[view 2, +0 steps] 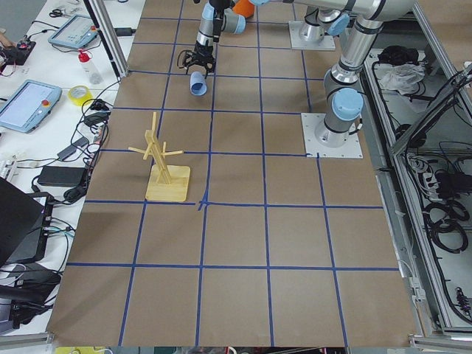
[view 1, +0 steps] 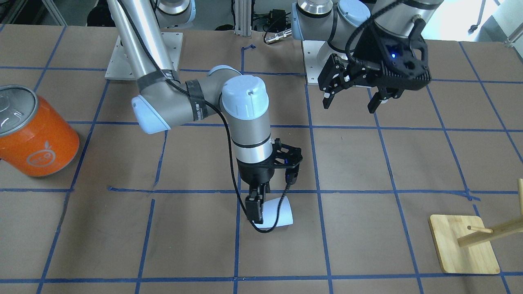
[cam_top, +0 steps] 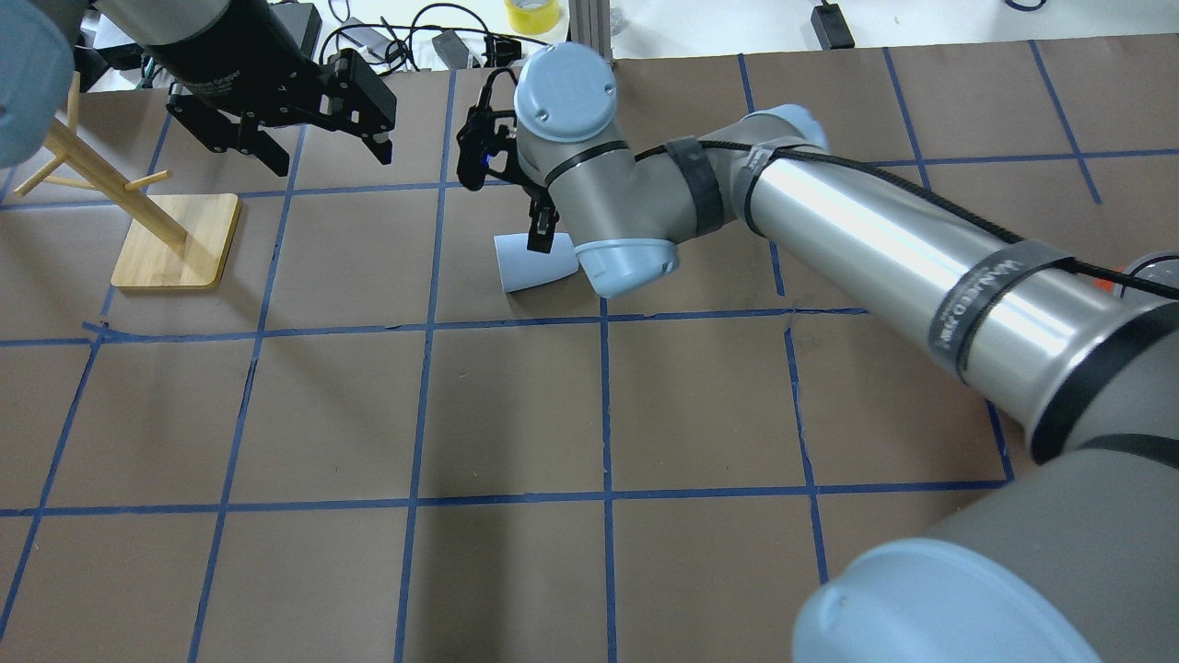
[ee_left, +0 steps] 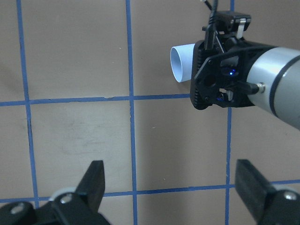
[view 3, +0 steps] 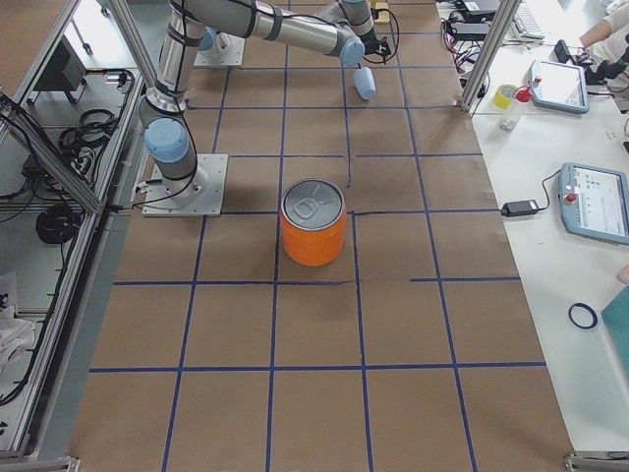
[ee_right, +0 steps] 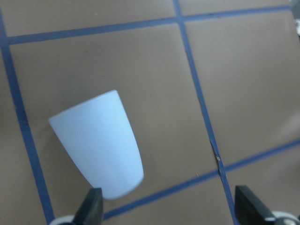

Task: Flip cup
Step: 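Lay the cup on its side on the table and open the right gripper, then reach the left gripper to the lying cup's base while the right arm withdraws, then grasp the cup with the left gripper and tip it upright, then open the left gripper and raise it away from the upright cup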

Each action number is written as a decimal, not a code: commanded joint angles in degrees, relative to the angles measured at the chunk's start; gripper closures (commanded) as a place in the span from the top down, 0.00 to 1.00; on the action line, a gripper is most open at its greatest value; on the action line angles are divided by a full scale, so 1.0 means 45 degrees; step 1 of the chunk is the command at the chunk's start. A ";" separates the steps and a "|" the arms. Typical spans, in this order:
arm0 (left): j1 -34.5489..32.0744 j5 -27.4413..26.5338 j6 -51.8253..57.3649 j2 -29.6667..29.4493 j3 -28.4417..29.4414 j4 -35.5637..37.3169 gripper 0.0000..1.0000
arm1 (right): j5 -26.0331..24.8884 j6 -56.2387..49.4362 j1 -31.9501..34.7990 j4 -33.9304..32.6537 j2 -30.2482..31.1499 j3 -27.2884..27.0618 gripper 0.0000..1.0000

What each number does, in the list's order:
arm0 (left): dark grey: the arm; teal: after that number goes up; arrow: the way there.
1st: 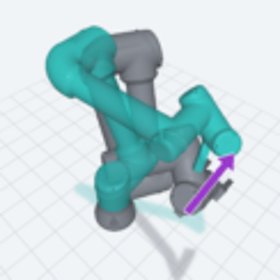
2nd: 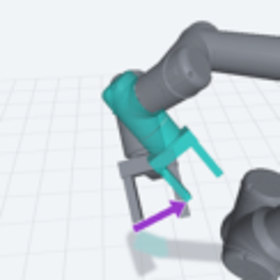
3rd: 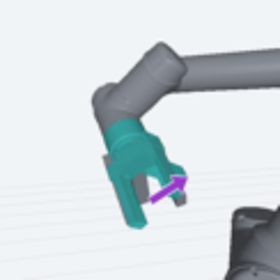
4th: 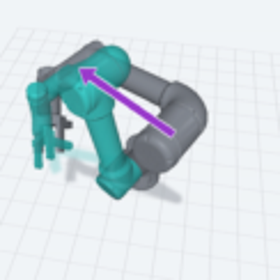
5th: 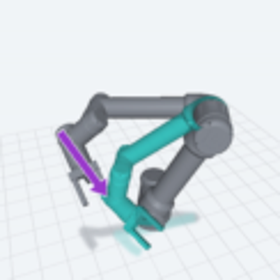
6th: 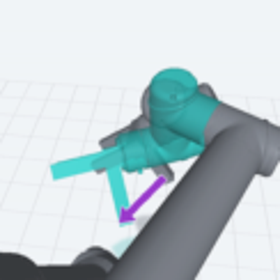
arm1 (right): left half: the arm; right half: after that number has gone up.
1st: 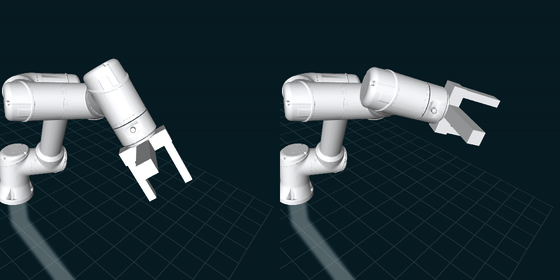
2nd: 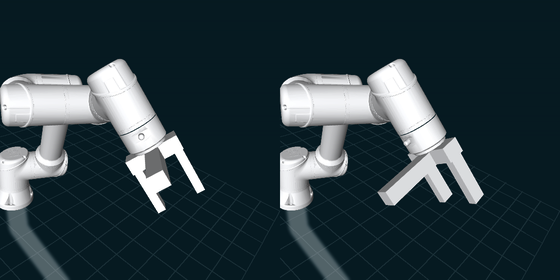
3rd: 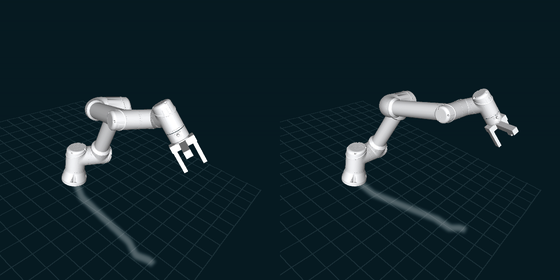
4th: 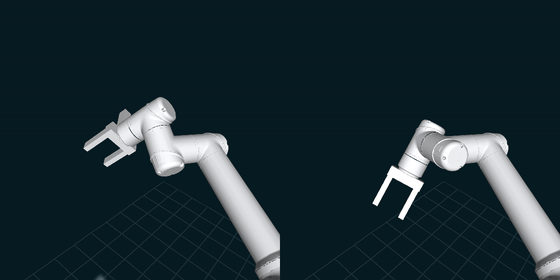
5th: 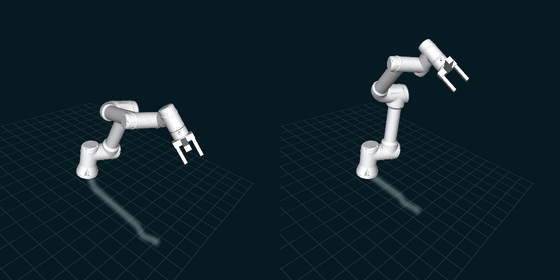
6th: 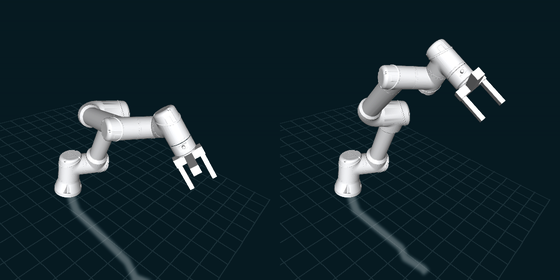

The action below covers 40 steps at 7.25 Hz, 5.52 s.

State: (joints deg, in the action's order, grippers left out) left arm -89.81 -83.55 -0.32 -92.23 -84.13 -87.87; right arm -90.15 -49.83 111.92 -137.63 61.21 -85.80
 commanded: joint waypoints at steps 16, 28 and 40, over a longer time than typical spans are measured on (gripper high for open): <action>0.0406 0.9407 -0.1096 -0.6420 -0.2008 0.5621 0.00 | -0.0161 1.0858 -0.4950 1.0682 0.5930 -0.0054 1.00; -0.0102 -0.2096 0.2975 -0.6535 0.0708 0.5799 0.00 | -0.0103 1.0858 -0.4969 1.1111 0.6145 -0.0074 1.00; 0.0039 -0.2801 0.4036 -0.3615 0.0942 0.2891 1.00 | -0.0259 1.0877 -0.4969 1.1561 0.6067 -0.0267 1.00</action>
State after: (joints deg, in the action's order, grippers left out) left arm -88.06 -96.18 18.05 -113.12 -80.03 -72.72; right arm -91.30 -0.95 89.56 -85.44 88.61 -86.37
